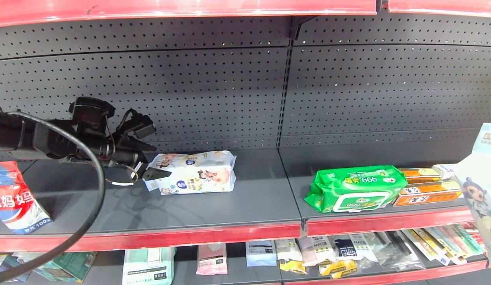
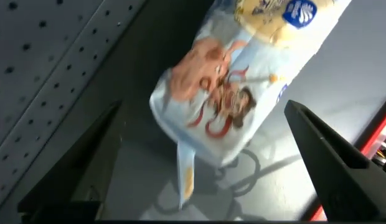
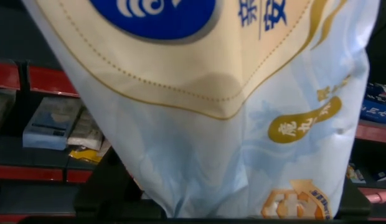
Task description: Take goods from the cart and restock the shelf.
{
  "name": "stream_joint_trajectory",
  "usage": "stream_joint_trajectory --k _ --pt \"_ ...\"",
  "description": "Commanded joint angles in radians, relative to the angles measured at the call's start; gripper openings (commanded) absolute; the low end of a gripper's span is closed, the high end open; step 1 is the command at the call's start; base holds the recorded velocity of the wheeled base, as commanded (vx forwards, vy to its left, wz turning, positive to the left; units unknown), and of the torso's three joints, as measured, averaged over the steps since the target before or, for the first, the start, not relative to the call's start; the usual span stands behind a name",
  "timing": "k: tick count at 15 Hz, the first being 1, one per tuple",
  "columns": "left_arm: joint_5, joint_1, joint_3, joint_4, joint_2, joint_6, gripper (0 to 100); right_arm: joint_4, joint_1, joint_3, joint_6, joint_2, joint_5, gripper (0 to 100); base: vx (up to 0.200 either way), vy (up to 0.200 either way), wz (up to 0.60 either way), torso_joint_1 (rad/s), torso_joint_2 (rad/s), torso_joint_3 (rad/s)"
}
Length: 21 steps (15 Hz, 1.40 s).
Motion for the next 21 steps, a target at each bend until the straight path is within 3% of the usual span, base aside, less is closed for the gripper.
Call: stream_joint_trajectory --k 1,5,15,16,19,21 --pt "0.0 -0.014 -0.022 0.001 0.032 0.0 100 0.0 0.0 0.002 0.0 0.005 0.0 0 0.0 0.0 0.0 0.0 0.0 0.0" --pt "0.0 -0.035 -0.067 0.008 0.07 0.0 100 0.0 0.0 0.0 0.0 0.005 -0.002 0 0.0 0.0 0.0 0.0 0.0 0.0" --pt "-0.003 -0.07 -0.068 0.025 0.113 0.008 100 0.0 0.0 -0.001 -0.004 0.009 -0.008 0 0.0 0.0 0.0 0.0 0.0 0.0" --pt "-0.014 -0.069 -0.062 0.027 0.113 0.011 0 0.0 0.0 -0.001 -0.004 0.009 -0.008 0 0.0 0.0 0.0 0.0 0.0 0.0" --pt "-0.016 -0.069 -0.057 0.045 0.102 0.022 0 0.0 0.0 -0.001 -0.004 0.011 -0.008 0 0.0 0.0 0.0 0.0 0.0 0.0" --pt "-0.019 -0.067 -0.054 0.166 0.044 0.035 0 0.0 0.0 -0.001 -0.004 0.013 -0.008 0 0.0 0.0 0.0 0.0 0.0 0.0"
